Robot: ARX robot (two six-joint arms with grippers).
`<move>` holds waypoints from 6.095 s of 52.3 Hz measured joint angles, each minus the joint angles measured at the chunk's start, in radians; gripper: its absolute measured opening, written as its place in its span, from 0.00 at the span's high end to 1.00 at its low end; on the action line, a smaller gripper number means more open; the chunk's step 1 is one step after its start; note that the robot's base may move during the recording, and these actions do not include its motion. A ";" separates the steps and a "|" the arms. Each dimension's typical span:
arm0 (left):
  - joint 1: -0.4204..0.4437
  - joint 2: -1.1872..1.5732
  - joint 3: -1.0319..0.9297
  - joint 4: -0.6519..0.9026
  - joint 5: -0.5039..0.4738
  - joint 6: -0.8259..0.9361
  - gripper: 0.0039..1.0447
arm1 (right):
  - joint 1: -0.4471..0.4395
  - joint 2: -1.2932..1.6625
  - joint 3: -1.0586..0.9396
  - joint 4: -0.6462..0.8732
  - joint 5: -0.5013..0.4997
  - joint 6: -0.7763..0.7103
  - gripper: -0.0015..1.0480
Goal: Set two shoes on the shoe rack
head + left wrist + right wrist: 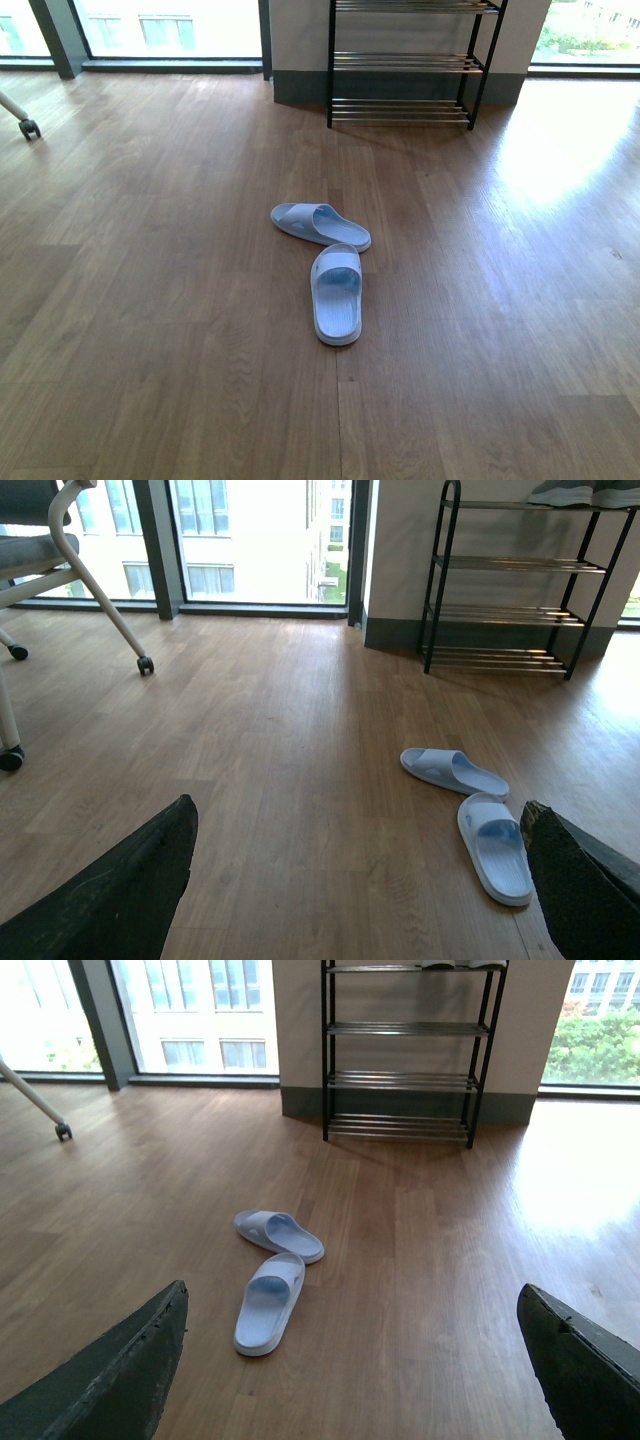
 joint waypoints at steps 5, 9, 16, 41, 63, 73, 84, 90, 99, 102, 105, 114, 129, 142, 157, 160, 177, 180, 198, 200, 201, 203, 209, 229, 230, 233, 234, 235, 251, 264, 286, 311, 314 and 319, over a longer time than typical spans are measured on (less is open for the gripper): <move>0.001 0.000 0.000 -0.001 0.003 0.000 0.09 | 0.000 -0.001 0.000 -0.001 0.003 0.001 0.09; 0.001 0.000 0.000 0.000 0.003 0.002 0.09 | 0.000 0.000 0.000 -0.001 0.004 0.003 0.09; 0.002 0.000 0.000 0.000 -0.001 0.002 0.09 | 0.001 0.000 0.000 -0.001 -0.001 0.002 0.09; 0.002 0.000 0.000 0.000 0.000 0.002 0.09 | 0.001 0.000 0.000 -0.001 0.000 0.002 0.09; 0.002 0.000 0.000 0.000 0.000 0.002 0.09 | 0.001 0.000 0.000 -0.001 -0.001 0.002 0.09; 0.002 0.000 0.000 0.000 0.000 0.002 0.09 | 0.001 0.000 0.000 -0.001 0.000 0.002 0.09; 0.002 0.000 0.000 0.000 -0.001 0.002 0.09 | 0.001 0.000 0.000 -0.001 -0.003 0.002 0.09; 0.002 0.000 0.000 0.000 0.000 0.001 0.09 | 0.001 0.000 0.000 -0.001 -0.001 0.003 0.09; 0.002 0.000 0.000 0.000 0.000 0.002 0.09 | 0.000 0.000 0.000 -0.001 0.000 0.003 0.09; 0.002 0.000 0.000 0.000 -0.003 0.002 0.09 | 0.000 0.000 0.000 -0.001 -0.004 0.002 0.09; 0.002 0.000 0.000 0.000 -0.003 0.002 0.09 | 0.000 0.000 0.000 -0.001 -0.003 0.002 0.09; 0.002 0.000 0.000 0.000 -0.002 0.002 0.09 | 0.000 0.000 0.000 -0.001 -0.001 0.002 0.09; 0.002 0.000 0.000 0.000 0.000 0.002 0.09 | 0.001 0.000 0.000 -0.001 0.003 0.003 0.09; 0.002 0.000 0.000 0.000 0.000 0.002 0.09 | 0.001 0.000 0.000 -0.001 0.002 0.003 0.09; 0.002 0.000 0.000 0.000 -0.003 0.002 0.09 | 0.001 0.000 0.000 -0.001 -0.005 0.002 0.09; 0.002 0.000 0.000 0.000 -0.003 0.002 0.09 | 0.001 0.000 0.000 -0.001 -0.004 0.003 0.09; 0.002 0.000 0.000 0.000 0.000 0.002 0.09 | 0.001 0.000 0.000 -0.001 0.003 0.003 0.09; 0.002 0.000 0.000 0.000 0.000 0.002 0.09 | 0.001 0.000 0.000 -0.001 0.003 0.003 0.09; 0.002 0.000 0.000 0.000 0.000 0.002 0.09 | 0.001 0.000 0.000 -0.001 0.002 0.003 0.09; 0.002 0.000 0.000 0.000 0.000 0.002 0.09 | 0.001 0.000 0.000 -0.001 0.003 0.003 0.09; 0.002 0.000 0.000 0.000 0.000 0.002 0.09 | 0.001 0.000 0.000 -0.001 0.003 0.003 0.09; 0.002 0.000 0.000 0.000 0.000 0.002 0.09 | 0.001 0.000 0.000 -0.001 0.002 0.003 0.09; 0.002 0.000 0.000 0.000 0.000 0.002 0.09 | 0.001 0.000 0.000 -0.001 0.002 0.003 0.09; -0.099 0.235 0.115 -0.337 -0.359 -0.373 0.09 | 0.001 0.000 0.000 -0.001 0.000 0.003 0.09; -0.090 0.261 0.116 -0.354 -0.336 -0.432 0.09 | 0.001 0.000 0.000 -0.001 0.000 0.003 0.09; -0.066 0.327 0.119 -0.352 -0.275 -0.549 0.09 | 0.001 0.000 0.000 -0.001 0.000 0.003 0.09; -0.061 0.343 0.121 -0.348 -0.263 -0.580 0.09 | 0.001 0.000 0.000 -0.001 0.000 0.003 0.09; -0.056 0.375 0.123 -0.335 -0.245 -0.604 0.09 | 0.001 0.000 0.000 -0.001 0.000 0.003 0.09; -0.044 0.989 0.267 -0.061 -0.057 -0.621 0.09 | 0.001 0.000 0.000 -0.001 0.000 0.003 0.09; -0.068 1.502 0.531 -0.072 -0.010 -0.387 0.09 | 0.001 0.000 0.000 -0.001 0.000 0.003 0.09; -0.140 2.143 0.929 -0.090 0.113 -0.100 0.09 | 0.001 0.000 0.000 -0.001 0.000 0.003 0.09; -0.173 2.504 1.209 -0.087 0.107 0.034 0.09 | 0.001 0.000 0.000 -0.001 0.000 0.003 0.09; -0.177 2.528 1.228 -0.077 0.119 0.038 0.09 | 0.001 0.000 0.000 -0.001 0.000 0.003 0.09; -0.184 2.576 1.268 -0.097 0.188 0.038 0.09 | 0.001 0.000 0.000 -0.001 0.000 0.003 0.09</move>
